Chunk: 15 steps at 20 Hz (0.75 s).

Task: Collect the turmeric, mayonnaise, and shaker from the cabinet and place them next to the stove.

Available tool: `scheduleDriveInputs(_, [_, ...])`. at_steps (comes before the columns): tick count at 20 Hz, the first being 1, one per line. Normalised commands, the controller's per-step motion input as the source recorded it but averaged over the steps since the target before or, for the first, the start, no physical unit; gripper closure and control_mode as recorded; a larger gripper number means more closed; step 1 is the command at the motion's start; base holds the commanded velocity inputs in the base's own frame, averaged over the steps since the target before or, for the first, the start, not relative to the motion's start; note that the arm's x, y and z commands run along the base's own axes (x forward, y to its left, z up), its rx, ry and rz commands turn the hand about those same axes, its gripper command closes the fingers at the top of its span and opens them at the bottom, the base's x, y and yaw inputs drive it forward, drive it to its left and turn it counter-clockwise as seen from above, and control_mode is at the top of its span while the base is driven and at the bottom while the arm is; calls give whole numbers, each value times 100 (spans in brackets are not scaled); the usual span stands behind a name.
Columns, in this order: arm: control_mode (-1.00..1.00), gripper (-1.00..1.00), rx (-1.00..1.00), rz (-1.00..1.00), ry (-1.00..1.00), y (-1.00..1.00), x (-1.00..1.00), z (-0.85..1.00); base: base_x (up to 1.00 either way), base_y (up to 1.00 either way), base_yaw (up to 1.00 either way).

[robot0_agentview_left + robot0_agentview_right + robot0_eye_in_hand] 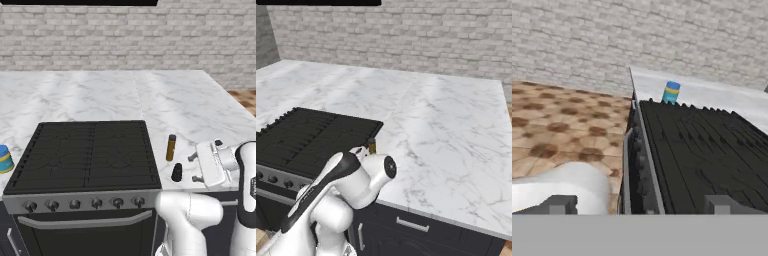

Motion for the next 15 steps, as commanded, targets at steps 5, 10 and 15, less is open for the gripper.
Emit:
scheduleDriveInputs(5, [-100,-100,-10,0,0,97,-77,29,0,0,0])
scheduleDriveInputs(10, [-100,-100,-14,0,0,100,-51,13,0,0,0])
scheduleDriveInputs(15, [-100,-100,-17,0,0,100,-30,0,0,0,0])
